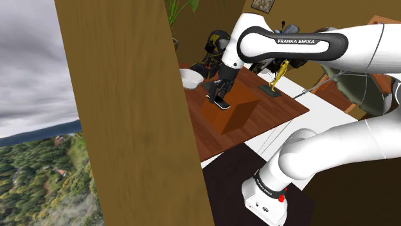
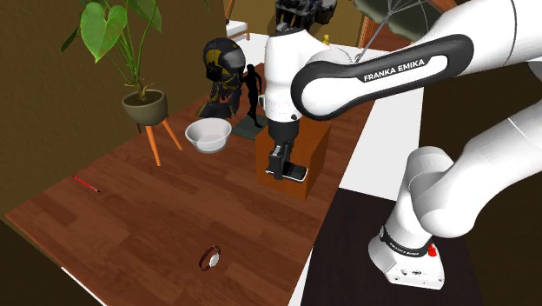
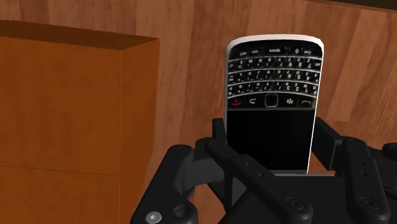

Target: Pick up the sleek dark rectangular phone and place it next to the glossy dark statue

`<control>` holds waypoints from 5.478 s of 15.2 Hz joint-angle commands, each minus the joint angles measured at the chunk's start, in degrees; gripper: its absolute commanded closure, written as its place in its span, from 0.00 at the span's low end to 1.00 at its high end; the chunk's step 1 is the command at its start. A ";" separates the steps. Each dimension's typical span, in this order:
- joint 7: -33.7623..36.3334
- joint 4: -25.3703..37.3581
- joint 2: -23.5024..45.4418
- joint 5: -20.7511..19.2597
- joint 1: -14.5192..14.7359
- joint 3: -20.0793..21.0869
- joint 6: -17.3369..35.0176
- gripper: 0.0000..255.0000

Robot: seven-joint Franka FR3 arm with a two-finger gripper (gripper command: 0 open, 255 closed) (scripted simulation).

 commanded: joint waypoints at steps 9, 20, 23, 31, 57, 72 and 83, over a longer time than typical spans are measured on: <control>0.43 7.05 -0.90 -0.28 -0.08 -0.21 -7.97 1.00; 0.91 15.94 -0.37 -0.50 -0.13 -0.41 -16.31 1.00; 1.04 18.58 0.03 -0.55 -0.13 -0.46 -18.55 1.00; 1.39 26.10 1.62 -0.64 -0.15 -0.59 -24.48 1.00; -23.61 62.54 33.21 -1.78 -8.80 -17.41 -30.73 1.00; -31.60 75.15 47.82 2.46 -14.78 -20.57 -29.75 1.00; -31.59 61.73 44.44 1.36 -13.45 -20.38 -19.58 1.00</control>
